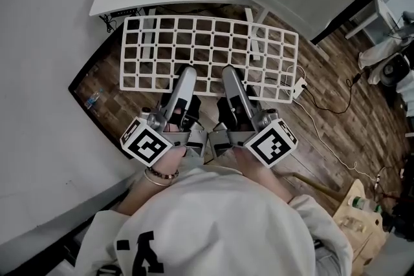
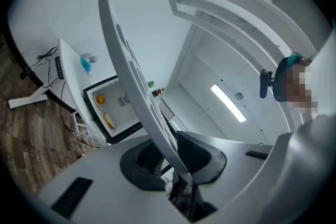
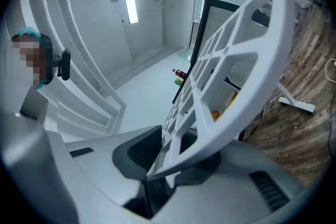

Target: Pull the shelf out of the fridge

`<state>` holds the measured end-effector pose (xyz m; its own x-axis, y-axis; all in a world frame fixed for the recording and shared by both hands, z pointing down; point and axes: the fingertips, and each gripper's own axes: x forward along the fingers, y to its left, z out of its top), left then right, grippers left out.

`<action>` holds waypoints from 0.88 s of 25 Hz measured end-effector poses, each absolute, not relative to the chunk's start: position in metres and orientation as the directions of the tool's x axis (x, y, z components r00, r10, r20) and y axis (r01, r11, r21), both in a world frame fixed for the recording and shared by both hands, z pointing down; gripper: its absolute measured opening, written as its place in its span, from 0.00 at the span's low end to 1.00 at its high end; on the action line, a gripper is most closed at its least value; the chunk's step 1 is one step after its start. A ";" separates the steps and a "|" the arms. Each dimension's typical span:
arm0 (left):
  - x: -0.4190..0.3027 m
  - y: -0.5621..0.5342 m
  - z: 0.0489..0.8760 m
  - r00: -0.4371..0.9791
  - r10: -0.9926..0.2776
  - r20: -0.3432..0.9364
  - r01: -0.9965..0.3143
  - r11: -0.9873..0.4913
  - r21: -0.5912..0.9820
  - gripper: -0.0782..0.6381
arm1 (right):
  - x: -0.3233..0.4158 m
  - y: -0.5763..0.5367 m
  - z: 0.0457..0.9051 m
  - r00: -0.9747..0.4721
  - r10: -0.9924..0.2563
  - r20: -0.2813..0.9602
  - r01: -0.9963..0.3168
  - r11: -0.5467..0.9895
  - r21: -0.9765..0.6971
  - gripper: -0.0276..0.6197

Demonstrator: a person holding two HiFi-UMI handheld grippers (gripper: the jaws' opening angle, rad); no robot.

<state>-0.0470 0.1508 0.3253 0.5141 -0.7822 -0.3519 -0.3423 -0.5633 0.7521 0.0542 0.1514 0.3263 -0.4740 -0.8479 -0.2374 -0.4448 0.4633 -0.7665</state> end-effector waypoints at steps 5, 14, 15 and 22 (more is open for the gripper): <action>-0.034 0.182 0.326 0.498 -0.792 -0.353 -0.345 -0.555 0.757 0.21 | 0.067 0.181 0.327 -0.490 -0.841 -0.231 -0.443 0.468 -0.765 0.16; -0.016 0.233 0.324 0.484 -0.796 -0.364 -0.352 -0.558 0.751 0.21 | 0.085 0.230 0.324 -0.503 -0.831 -0.236 -0.444 0.483 -0.755 0.17; -0.014 0.237 0.324 0.484 -0.795 -0.365 -0.351 -0.559 0.752 0.21 | 0.087 0.235 0.324 -0.504 -0.831 -0.235 -0.445 0.483 -0.754 0.17; -0.001 0.267 0.321 0.475 -0.795 -0.378 -0.351 -0.565 0.747 0.21 | 0.100 0.264 0.320 -0.514 -0.823 -0.241 -0.448 0.497 -0.743 0.17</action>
<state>-0.0013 0.2670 0.3206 0.4749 -0.7948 -0.3779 -0.3505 -0.5647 0.7472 0.0996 0.2638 0.3199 -0.5137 -0.8233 -0.2414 -0.4480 0.4973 -0.7430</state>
